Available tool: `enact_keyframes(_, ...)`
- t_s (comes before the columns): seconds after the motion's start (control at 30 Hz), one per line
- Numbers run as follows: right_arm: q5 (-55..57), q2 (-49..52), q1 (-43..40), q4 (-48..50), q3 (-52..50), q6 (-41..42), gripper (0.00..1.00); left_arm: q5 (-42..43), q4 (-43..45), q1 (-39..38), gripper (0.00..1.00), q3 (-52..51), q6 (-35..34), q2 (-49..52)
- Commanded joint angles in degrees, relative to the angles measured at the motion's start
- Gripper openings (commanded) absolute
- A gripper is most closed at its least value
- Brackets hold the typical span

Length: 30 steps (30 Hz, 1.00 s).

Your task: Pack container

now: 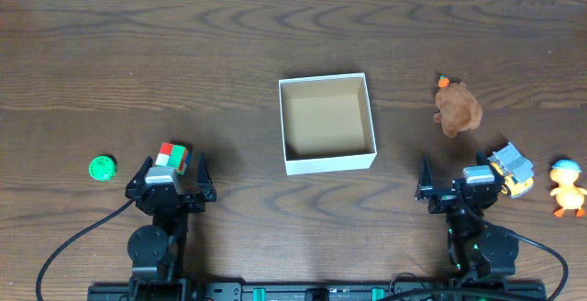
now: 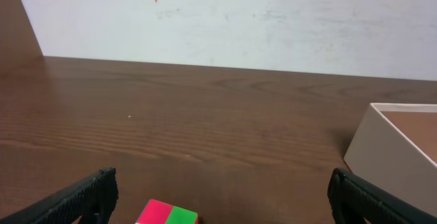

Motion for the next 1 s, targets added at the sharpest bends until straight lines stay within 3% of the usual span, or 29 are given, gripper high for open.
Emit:
enact_keyframes(0.0, 0.0, -0.3, 0.5, -0.2, -0.1, -0.5, 0.99, -0.3, -2.4, 0.3, 0.98, -0.9, 0.6, -0.3)
enact_keyframes(0.53, 0.0, -0.3, 0.5, -0.3, -0.1, 3.4, 0.99, -0.3, -2.4, 0.2, 0.98, -0.9, 0.5, -0.3)
enact_keyframes(0.97, 1.4, 0.2, 0.5, -0.3, -0.1, 4.9, 0.99, -0.3, -2.4, 0.2, 0.98, -0.9, -5.5, -0.3)
